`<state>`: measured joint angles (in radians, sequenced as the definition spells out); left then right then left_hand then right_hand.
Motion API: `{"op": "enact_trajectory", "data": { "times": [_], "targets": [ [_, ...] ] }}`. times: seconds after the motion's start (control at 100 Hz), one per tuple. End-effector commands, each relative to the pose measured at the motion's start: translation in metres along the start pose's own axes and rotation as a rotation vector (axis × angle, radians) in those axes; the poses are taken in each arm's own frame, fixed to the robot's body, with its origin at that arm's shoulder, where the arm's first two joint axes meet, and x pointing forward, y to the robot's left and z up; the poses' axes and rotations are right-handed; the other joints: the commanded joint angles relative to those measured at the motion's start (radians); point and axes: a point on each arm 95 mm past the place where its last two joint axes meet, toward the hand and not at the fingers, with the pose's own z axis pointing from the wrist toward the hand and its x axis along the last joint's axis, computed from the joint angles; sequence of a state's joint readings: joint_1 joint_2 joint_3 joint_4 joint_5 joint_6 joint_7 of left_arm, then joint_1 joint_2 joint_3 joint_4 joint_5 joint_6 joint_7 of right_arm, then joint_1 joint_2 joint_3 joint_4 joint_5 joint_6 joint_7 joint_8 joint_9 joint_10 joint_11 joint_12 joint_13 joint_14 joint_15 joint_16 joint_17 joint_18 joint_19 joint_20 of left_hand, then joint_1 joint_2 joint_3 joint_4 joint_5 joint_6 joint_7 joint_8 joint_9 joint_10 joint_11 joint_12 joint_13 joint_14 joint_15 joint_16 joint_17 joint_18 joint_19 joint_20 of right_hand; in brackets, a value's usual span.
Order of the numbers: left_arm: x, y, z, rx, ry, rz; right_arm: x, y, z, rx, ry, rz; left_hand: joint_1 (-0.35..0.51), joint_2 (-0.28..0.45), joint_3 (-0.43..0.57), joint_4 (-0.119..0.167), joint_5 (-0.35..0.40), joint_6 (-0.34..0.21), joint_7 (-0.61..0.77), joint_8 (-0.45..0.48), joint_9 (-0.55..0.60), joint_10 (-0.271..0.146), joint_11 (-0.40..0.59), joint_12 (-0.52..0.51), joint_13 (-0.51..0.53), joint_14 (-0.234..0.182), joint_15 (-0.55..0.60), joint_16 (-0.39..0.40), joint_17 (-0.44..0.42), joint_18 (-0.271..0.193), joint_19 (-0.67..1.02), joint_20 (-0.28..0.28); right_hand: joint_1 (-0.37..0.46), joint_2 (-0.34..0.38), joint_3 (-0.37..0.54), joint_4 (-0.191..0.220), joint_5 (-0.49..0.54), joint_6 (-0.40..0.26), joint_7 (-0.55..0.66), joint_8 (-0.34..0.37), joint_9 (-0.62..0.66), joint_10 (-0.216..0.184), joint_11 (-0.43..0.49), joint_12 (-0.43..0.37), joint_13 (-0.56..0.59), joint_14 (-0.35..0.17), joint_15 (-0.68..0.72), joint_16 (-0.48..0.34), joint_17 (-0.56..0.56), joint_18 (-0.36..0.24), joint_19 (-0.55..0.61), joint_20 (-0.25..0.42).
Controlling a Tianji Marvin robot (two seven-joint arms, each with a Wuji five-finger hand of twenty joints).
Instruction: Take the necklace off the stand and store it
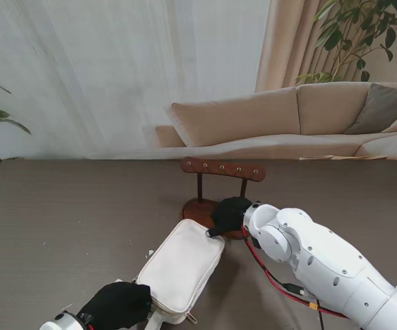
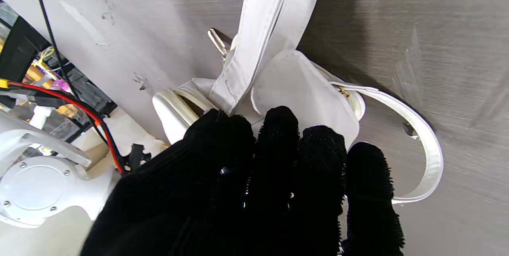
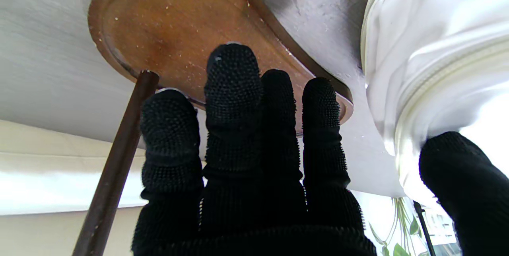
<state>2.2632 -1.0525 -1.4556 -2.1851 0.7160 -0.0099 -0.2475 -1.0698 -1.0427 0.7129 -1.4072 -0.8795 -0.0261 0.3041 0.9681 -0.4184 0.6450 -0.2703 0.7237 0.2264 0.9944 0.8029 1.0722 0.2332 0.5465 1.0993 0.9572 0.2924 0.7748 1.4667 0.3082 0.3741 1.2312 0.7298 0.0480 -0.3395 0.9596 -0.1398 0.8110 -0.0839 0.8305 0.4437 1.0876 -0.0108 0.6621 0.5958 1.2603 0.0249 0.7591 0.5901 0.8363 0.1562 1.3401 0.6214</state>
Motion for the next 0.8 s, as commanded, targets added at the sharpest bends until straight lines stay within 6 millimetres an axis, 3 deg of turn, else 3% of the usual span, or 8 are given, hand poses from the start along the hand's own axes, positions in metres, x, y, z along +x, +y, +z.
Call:
{"op": "enact_trajectory", "data": {
  "times": [0.0,0.32,0.79],
  "targets": [
    [-0.006,0.004,0.004,-0.010,-0.017,0.001,0.002,-0.015,-0.004,0.048,0.011,0.009,0.046,0.017,0.025,0.041,0.021,-0.014,0.074,0.017,0.018,0.001,-0.006,-0.010,0.018,0.023,-0.012,-0.011,0.004,0.005,-0.001,-0.006,0.004,0.007,-0.022,0.059,0.032,0.007,0.012,0.031,0.013,0.027,-0.004,-0.012,0.012,0.017,0.014,0.006,-0.168,0.026,0.005,0.000],
    [-0.011,0.000,0.035,0.066,-0.002,-0.010,0.010,-0.024,-0.013,0.067,0.063,0.120,0.040,0.011,0.035,0.039,0.026,-0.011,0.072,0.014,0.022,0.006,-0.007,-0.016,0.025,0.031,-0.018,-0.016,0.008,0.013,0.002,-0.007,0.022,-0.004,0.034,0.064,0.143,-0.013,0.055,0.070,0.096,0.026,0.000,-0.004,0.054,0.014,0.062,0.022,-0.131,0.029,0.028,-0.003],
    [-0.029,-0.031,0.061,0.123,-0.043,0.049,0.025,-0.030,-0.027,0.071,0.168,0.266,0.029,0.004,0.053,0.033,0.030,-0.013,0.073,0.014,0.026,0.009,-0.004,-0.021,0.033,0.026,-0.017,-0.019,0.020,0.017,0.004,-0.012,0.035,0.002,0.100,0.065,0.185,-0.013,0.060,0.104,0.132,0.026,-0.005,0.009,0.053,0.019,0.104,0.022,-0.122,0.033,0.037,-0.010]
  ]
}}
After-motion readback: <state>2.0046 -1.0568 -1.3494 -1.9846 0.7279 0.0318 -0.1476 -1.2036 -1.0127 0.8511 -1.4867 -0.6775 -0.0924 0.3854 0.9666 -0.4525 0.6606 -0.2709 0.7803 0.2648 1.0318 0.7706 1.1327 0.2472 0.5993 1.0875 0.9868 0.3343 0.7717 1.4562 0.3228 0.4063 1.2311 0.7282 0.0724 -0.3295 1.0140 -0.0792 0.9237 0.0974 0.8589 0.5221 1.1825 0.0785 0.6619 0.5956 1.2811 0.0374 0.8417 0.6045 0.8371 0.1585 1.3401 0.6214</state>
